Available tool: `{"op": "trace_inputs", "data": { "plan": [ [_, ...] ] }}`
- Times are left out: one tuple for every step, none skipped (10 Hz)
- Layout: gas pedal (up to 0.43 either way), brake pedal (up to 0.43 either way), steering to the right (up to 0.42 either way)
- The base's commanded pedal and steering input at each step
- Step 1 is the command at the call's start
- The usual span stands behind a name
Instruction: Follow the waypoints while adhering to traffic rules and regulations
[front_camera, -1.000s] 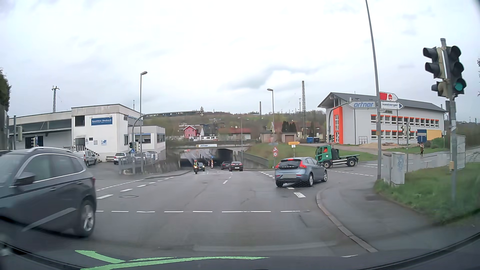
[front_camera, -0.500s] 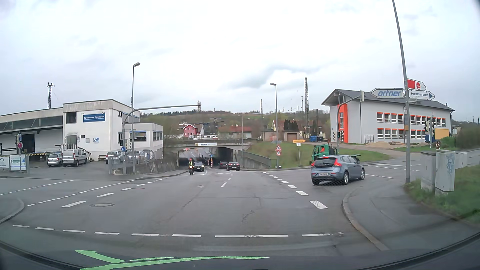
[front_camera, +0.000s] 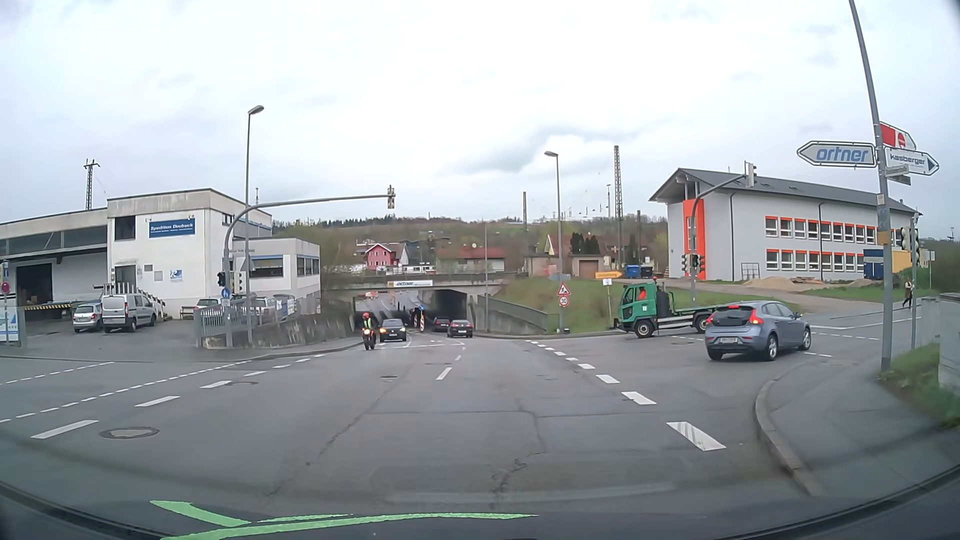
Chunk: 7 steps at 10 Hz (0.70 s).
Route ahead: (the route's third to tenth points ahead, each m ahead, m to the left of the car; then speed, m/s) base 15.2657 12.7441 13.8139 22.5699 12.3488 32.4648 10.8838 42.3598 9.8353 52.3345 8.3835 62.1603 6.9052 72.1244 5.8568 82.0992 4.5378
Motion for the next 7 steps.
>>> {"op": "trace_inputs", "data": {
  "plan": [
    [0.000,0.305,-0.004],
    [0.000,0.305,-0.004],
    [0.000,0.311,-0.004],
    [0.000,0.311,-0.004],
    [0.000,0.317,-0.004],
    [0.000,0.317,-0.002],
    [0.000,0.317,0.001]
  ]
}}
